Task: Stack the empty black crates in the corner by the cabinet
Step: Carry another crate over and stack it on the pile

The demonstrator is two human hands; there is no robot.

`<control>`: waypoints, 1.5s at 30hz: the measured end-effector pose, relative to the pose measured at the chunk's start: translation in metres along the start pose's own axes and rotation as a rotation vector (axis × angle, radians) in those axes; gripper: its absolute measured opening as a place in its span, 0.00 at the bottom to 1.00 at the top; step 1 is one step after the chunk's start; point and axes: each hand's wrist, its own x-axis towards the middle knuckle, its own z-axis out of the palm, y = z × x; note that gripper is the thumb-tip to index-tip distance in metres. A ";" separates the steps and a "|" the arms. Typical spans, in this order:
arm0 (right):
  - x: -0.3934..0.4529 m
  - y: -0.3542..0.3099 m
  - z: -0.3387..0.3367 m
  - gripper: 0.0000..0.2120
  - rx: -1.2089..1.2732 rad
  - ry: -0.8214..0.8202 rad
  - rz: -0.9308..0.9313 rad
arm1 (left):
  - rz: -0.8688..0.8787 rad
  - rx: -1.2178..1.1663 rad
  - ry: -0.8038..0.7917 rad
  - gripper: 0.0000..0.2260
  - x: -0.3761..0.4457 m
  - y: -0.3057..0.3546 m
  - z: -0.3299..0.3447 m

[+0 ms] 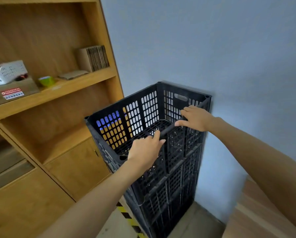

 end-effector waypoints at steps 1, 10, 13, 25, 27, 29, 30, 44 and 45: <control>0.000 0.000 0.001 0.47 -0.008 0.004 -0.002 | 0.004 -0.006 0.008 0.21 -0.001 -0.002 0.001; -0.006 -0.012 0.002 0.48 -0.051 0.025 0.048 | 0.025 -0.047 0.037 0.19 -0.009 -0.013 0.003; -0.012 -0.023 -0.001 0.38 -0.084 0.019 0.061 | 0.049 -0.063 0.051 0.18 -0.016 -0.022 0.004; -0.042 -0.045 -0.004 0.53 -0.100 0.026 0.184 | 0.171 -0.053 0.089 0.22 -0.030 -0.032 -0.002; -0.042 -0.047 -0.005 0.49 -0.094 0.006 0.200 | 0.185 -0.063 0.093 0.24 -0.030 -0.033 -0.001; -0.042 -0.047 -0.004 0.46 -0.090 -0.017 0.211 | 0.189 -0.081 0.099 0.24 -0.029 -0.033 0.001; -0.042 -0.046 -0.003 0.45 -0.086 -0.017 0.213 | 0.186 -0.089 0.103 0.24 -0.029 -0.033 0.001; -0.040 -0.046 0.001 0.37 -0.018 0.011 0.238 | 0.096 -0.310 -0.024 0.25 -0.021 -0.033 0.001; -0.040 -0.047 -0.001 0.38 0.000 -0.009 0.247 | 0.078 -0.330 -0.041 0.26 -0.020 -0.033 0.001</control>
